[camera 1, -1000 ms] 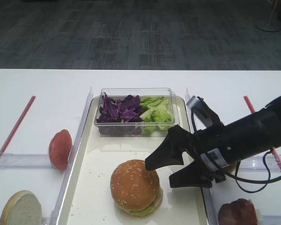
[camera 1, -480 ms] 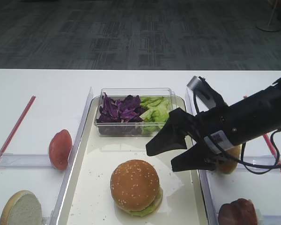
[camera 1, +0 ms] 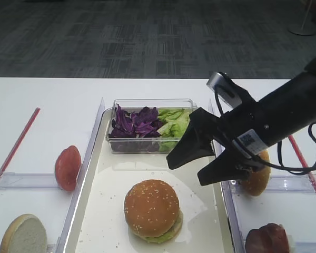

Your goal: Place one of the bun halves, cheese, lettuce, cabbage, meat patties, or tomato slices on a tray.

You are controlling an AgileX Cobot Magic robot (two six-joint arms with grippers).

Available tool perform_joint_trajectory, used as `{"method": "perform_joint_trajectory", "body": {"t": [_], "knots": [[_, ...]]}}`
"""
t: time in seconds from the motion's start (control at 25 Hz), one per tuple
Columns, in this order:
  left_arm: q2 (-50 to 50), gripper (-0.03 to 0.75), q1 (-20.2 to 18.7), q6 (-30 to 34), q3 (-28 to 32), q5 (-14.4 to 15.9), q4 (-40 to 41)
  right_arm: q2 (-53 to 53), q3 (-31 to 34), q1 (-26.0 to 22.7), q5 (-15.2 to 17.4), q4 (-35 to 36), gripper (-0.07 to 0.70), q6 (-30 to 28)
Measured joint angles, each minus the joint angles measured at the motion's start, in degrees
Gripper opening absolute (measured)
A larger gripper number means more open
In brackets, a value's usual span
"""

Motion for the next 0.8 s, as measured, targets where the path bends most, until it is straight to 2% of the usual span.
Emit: {"method": "perform_joint_trajectory", "body": {"t": [0.24, 0.56, 0.8], "knots": [[0.0, 0.44, 0.0, 0.0, 0.0, 0.0, 0.0, 0.0, -5.55, 0.0, 3.35, -7.64, 0.568, 7.29], [0.0, 0.44, 0.0, 0.0, 0.0, 0.0, 0.0, 0.0, -13.18, 0.0, 8.24, -16.0, 0.525, 15.06], [0.0, 0.44, 0.0, 0.0, 0.0, 0.0, 0.0, 0.0, -17.7, 0.0, 10.5, -22.99, 0.521, 20.56]]}}
